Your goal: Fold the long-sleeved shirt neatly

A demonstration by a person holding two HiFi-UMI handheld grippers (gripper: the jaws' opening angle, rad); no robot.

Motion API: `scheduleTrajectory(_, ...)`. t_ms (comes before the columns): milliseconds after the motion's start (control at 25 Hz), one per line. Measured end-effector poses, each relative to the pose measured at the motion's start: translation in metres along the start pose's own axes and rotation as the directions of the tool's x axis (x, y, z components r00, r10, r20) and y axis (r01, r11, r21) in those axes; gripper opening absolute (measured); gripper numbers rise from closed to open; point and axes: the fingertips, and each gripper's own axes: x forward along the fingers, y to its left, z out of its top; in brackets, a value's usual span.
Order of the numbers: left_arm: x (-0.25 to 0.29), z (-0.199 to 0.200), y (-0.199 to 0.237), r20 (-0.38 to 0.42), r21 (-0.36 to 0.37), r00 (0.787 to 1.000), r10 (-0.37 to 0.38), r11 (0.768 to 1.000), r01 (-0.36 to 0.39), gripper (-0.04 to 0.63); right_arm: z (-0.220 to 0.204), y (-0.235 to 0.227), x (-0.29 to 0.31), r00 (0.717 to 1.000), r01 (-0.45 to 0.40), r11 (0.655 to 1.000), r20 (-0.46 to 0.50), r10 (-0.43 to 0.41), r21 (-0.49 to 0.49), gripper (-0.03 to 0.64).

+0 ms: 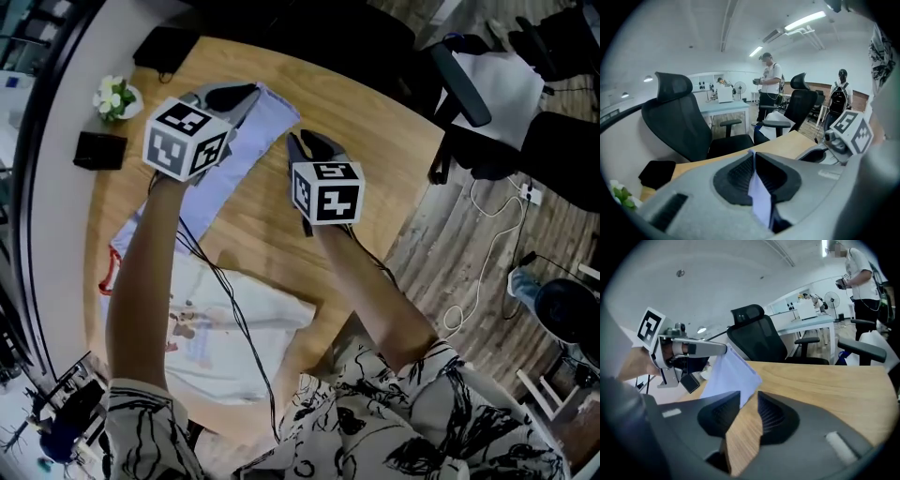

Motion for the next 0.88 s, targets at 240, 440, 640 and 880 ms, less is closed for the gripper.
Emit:
scheduleTrajectory(240, -0.055, 0.023, -0.020, 0.084, 0.070, 0.996, -0.026, 0.997, 0.020, 0.023, 0.017, 0.028, 0.009, 0.972, -0.219, 0.976, 0.086, 0.219, -0.013, 0.332)
scheduleTrajectory(440, -0.096, 0.028, -0.040, 0.133, 0.164, 0.985, -0.106, 0.983, 0.083, 0.023, 0.039, 0.063, -0.003, 0.798, -0.578, 0.805, 0.116, 0.592, -0.133, 0.360)
scheduleTrajectory(640, -0.115, 0.018, -0.040, 0.152, 0.162, 0.978, -0.145, 0.979, 0.120, 0.023, 0.057, 0.084, -0.035, 0.629, -0.740, 0.652, 0.175, 0.757, -0.164, 0.026)
scheduleTrajectory(880, -0.136, 0.009, -0.008, 0.162, 0.073, 0.985, 0.058, 0.995, -0.071, 0.025, 0.067, 0.104, -0.057, 0.723, -0.615, 0.731, 0.159, 0.673, -0.295, 0.025)
